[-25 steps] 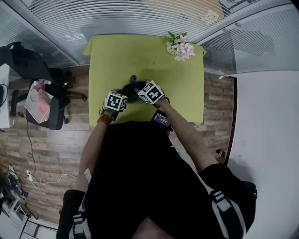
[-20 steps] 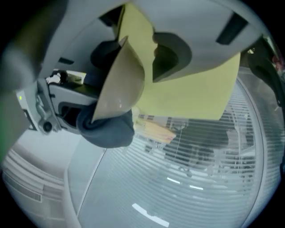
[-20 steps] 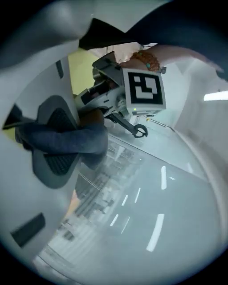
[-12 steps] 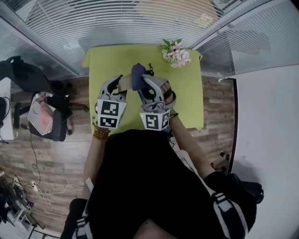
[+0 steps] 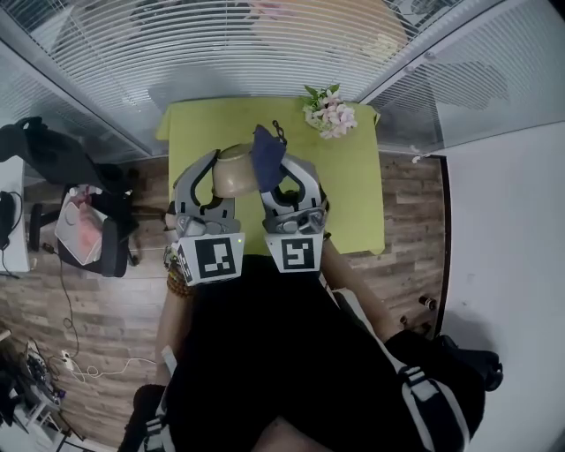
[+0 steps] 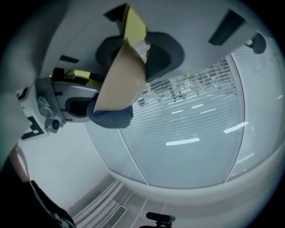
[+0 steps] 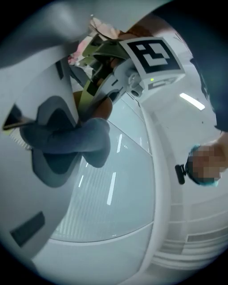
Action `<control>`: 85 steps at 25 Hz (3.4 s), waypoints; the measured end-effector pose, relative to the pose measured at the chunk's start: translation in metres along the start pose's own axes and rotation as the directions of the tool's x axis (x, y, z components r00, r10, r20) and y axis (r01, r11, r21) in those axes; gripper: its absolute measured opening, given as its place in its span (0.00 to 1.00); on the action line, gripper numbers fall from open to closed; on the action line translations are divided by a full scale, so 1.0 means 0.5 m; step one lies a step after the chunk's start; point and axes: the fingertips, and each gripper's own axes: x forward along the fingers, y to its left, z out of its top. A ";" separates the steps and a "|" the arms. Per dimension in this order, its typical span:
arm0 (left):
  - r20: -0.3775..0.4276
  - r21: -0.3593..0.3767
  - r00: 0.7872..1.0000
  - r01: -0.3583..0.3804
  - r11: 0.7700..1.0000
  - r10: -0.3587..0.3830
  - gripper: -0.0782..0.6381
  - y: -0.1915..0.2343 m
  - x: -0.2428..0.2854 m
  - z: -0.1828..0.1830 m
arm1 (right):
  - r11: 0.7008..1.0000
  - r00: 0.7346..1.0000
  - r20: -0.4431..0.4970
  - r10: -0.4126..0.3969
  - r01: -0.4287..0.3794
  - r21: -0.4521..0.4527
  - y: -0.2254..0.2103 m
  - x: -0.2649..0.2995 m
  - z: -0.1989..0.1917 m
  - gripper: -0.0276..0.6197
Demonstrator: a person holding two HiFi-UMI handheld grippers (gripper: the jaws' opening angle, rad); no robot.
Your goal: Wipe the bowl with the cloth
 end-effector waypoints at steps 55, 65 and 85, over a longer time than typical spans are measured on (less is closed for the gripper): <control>0.562 -0.704 0.825 0.442 0.556 0.056 0.18 0.091 -0.112 0.131 | 0.934 0.965 0.261 -0.016 -0.079 0.349 -0.059 -0.004 0.230 0.14; 0.719 -0.691 0.683 0.686 0.226 0.125 0.18 0.100 -0.134 0.126 | 0.604 0.940 0.319 0.124 -0.326 0.727 -0.007 0.012 0.215 0.13; 0.307 -0.552 0.951 0.151 0.820 0.032 0.18 0.078 -0.094 0.099 | 0.989 0.974 0.210 0.089 -0.061 -0.137 -0.013 0.004 0.226 0.12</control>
